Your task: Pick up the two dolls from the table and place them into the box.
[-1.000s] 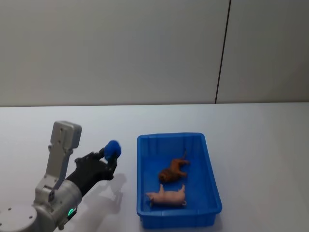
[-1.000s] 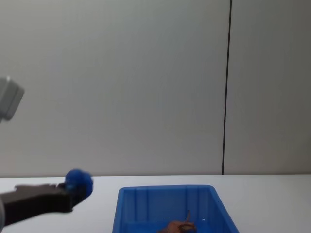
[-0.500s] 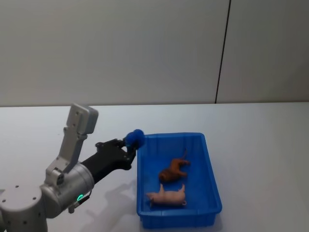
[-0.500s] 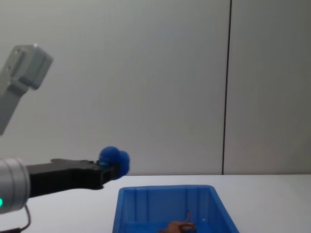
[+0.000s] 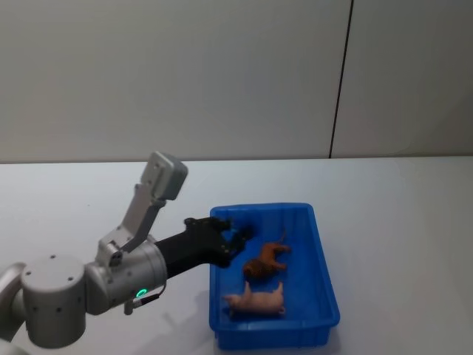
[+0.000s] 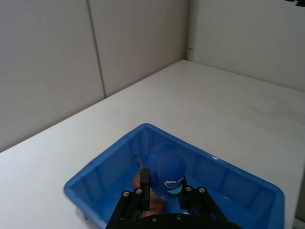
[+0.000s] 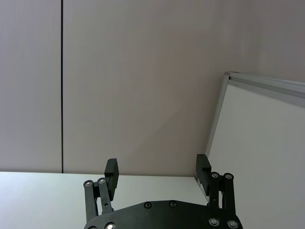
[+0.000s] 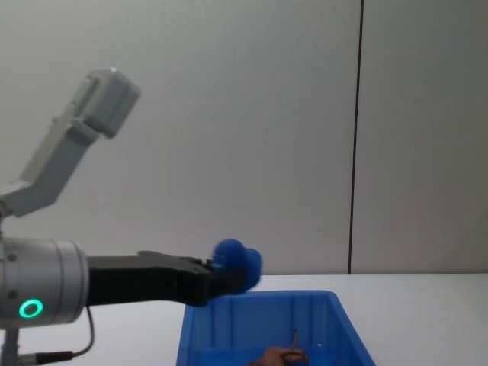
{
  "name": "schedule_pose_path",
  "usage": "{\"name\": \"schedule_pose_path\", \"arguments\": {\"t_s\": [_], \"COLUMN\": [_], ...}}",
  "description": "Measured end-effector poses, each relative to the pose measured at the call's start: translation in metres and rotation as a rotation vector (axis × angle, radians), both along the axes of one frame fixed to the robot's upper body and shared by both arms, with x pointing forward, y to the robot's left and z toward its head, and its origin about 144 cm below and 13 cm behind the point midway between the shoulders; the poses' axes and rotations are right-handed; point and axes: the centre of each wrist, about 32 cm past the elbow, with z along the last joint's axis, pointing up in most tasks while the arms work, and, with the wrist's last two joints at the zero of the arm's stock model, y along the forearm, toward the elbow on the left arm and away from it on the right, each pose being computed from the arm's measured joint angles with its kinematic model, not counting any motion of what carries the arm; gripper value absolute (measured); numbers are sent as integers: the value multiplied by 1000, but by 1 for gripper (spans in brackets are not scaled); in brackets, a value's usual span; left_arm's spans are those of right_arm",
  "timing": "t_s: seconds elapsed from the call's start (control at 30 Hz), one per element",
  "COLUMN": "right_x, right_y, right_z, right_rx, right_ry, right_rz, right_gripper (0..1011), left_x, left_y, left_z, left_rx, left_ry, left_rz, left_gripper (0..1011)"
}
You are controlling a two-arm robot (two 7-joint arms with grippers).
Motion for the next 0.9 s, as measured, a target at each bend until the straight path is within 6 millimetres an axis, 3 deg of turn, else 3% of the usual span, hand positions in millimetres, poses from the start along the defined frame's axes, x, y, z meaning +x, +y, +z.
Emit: {"name": "schedule_pose_path", "arguments": {"t_s": [0.37,0.5,0.8,0.9], "right_x": [0,0,0,0], "right_y": [0,0,0,0], "right_z": [0,0,0,0], "right_rx": [0,0,0,0], "right_ry": [0,0,0,0], "right_rz": [0,0,0,0], "right_gripper": [1001,1001,1001,1001], "left_x": [25,30,31,29], "left_y": [-9,-10,-7,-6], "left_z": [2,3,6,7], "left_rx": [29,34,37,35], "left_ry": [51,59,52,44], "left_rz": [-174,-215,-216,-200], "left_gripper": [615,780,996,1003]}}
